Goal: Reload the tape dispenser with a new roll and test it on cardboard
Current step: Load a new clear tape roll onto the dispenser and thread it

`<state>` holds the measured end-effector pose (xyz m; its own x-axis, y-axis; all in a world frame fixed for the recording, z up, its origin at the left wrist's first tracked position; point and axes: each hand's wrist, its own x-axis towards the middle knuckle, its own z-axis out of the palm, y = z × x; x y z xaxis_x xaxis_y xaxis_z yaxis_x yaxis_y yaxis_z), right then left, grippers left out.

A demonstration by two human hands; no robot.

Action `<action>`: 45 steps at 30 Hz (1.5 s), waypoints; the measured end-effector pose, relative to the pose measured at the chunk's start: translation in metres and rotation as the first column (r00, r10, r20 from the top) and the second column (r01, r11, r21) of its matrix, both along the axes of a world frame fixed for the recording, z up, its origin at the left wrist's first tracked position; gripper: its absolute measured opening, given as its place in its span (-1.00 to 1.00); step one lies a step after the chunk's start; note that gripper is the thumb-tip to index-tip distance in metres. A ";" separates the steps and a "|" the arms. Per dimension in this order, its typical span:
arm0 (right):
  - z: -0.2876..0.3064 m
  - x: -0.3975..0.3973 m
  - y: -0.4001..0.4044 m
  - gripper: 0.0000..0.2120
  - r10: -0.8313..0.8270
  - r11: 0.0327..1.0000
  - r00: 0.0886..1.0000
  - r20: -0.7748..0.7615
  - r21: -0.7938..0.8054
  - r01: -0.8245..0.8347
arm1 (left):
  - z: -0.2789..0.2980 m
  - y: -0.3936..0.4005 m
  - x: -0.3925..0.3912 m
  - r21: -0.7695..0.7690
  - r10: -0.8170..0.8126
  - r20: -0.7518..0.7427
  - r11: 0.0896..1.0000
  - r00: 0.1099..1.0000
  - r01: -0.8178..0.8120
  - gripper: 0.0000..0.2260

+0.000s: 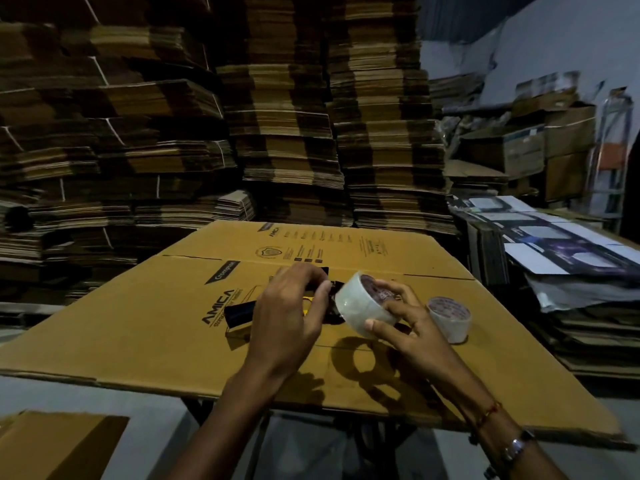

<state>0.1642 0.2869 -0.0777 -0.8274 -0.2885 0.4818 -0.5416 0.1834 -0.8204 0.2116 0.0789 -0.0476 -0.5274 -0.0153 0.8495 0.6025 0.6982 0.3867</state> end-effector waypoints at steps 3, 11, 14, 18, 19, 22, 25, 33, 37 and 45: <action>0.000 0.003 0.000 -0.81 0.014 1.000 1.000 -0.001 0.003 -0.014 | -0.009 0.002 -0.006 -0.273 0.043 0.174 0.962 0.984 0.006 -0.64; -0.007 -0.001 0.001 -0.88 -0.035 0.993 0.998 -0.048 0.107 0.040 | -0.031 0.010 -0.017 -0.475 0.193 -0.135 0.848 0.972 -0.234 -0.88; -0.011 -0.003 0.006 -0.88 -0.065 0.988 0.996 -0.058 0.134 0.073 | -0.035 0.013 -0.020 -0.378 0.097 -0.036 0.920 0.995 -0.104 -0.92; -0.008 -0.001 0.003 -0.90 -0.104 0.978 0.989 -0.110 0.168 0.122 | -0.040 0.016 -0.012 -0.245 0.062 0.064 0.968 0.996 -0.045 -0.89; -0.006 -0.001 0.002 -0.88 -0.106 0.974 0.986 -0.129 0.185 0.129 | -0.040 0.016 -0.011 -0.214 0.054 0.077 0.976 0.996 -0.037 -0.87; -0.003 0.001 0.002 -0.78 -0.100 0.964 0.984 -0.145 0.231 0.133 | -0.038 0.014 -0.009 -0.139 0.026 0.107 0.990 0.994 -0.011 -0.84; -0.006 0.003 0.009 -0.77 -0.097 0.954 0.991 -0.096 0.273 0.120 | -0.031 0.011 -0.003 0.064 -0.102 0.166 0.994 0.981 0.092 -0.90; -0.006 0.007 0.029 -0.72 -0.066 0.893 0.998 0.022 0.448 0.049 | -0.007 0.003 -0.009 0.379 -0.306 0.421 0.915 0.854 0.141 -0.89; -0.006 0.006 0.038 -0.64 -0.002 0.916 0.993 0.120 0.399 -0.046 | 0.007 -0.002 -0.011 0.596 -0.461 0.437 0.791 0.772 0.135 -0.86; -0.002 0.016 0.034 -0.63 0.055 0.990 0.974 0.220 0.118 -0.082 | 0.014 0.000 -0.014 0.740 -0.526 0.379 0.666 0.761 0.091 -0.88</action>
